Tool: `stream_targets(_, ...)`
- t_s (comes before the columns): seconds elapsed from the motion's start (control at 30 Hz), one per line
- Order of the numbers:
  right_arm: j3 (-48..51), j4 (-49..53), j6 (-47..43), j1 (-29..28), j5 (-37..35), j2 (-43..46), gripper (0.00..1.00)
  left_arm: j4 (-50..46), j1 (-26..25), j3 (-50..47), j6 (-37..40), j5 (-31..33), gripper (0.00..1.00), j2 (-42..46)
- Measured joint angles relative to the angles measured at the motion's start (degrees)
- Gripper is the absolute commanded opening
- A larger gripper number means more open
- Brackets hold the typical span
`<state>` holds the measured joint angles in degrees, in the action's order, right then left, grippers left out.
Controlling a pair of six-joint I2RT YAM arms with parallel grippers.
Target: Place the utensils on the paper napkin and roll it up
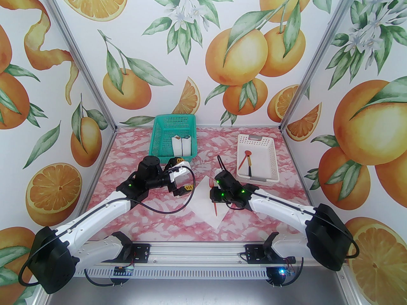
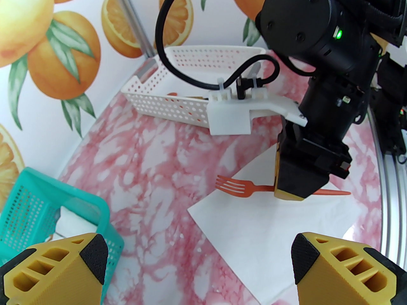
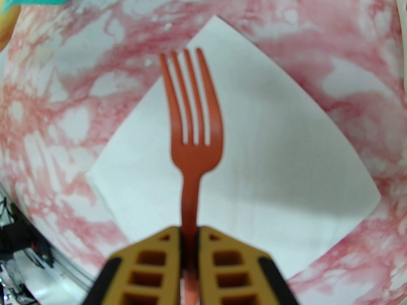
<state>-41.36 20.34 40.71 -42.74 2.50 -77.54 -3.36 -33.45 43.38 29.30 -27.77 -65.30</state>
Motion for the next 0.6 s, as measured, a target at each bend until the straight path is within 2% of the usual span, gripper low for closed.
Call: stream_targets(0.6, -1.9, -3.1, -0.2, 0.0, -1.1, -9.7, 0.14, -2.6, -0.1, 0.9, 1.2, -1.0, 1.00, -1.3)
